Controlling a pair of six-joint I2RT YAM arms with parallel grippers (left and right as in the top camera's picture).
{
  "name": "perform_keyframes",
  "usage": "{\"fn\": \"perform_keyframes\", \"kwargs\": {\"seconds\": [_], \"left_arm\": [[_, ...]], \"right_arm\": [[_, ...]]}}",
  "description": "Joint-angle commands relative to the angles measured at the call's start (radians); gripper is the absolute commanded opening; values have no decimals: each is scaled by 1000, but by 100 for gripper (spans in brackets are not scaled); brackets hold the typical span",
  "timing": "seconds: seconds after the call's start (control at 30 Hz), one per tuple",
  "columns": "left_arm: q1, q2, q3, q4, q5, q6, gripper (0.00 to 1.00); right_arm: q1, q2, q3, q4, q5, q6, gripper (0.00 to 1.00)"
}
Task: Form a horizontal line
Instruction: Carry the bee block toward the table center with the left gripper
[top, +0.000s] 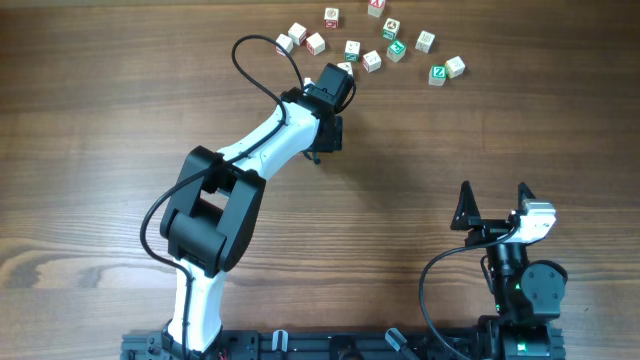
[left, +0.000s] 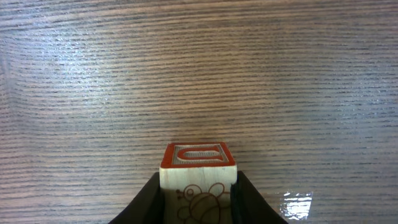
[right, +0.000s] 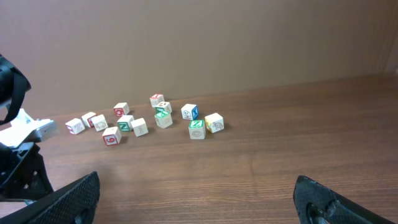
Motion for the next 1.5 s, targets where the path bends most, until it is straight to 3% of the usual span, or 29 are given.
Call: {"fn": "perform_keyframes", "kwargs": {"seconds": [0.0, 0.27, 0.4, 0.5, 0.67, 0.73, 0.8, 0.87, 1.03, 1.47], "left_arm": [[-12, 92, -68, -46, 103, 15, 24], [-12, 92, -68, -66, 103, 7, 32], [-12, 92, -68, -67, 103, 8, 63], [-12, 92, -68, -67, 103, 8, 70], [-12, 92, -68, -65, 103, 7, 67], [-12, 92, -68, -64, 103, 7, 55], [-12, 92, -68, -56, 103, 7, 35], [-11, 92, -68, -45, 103, 7, 31], [-11, 92, -68, -19, 103, 4, 42], [-11, 92, -68, 8, 76, 4, 47]], "right_arm": [[-3, -2, -1, 3, -15, 19, 100], [-3, -2, -1, 3, -15, 18, 100], [-3, -2, -1, 3, -15, 19, 100], [-3, -2, -1, 3, -15, 19, 100], [-3, -2, -1, 3, -15, 19, 100], [-3, -2, -1, 3, -15, 19, 100], [-3, -2, -1, 3, -15, 18, 100], [-3, -2, -1, 3, -15, 19, 100], [-3, -2, -1, 3, -15, 19, 100], [-3, -2, -1, 3, -15, 19, 100]]}}
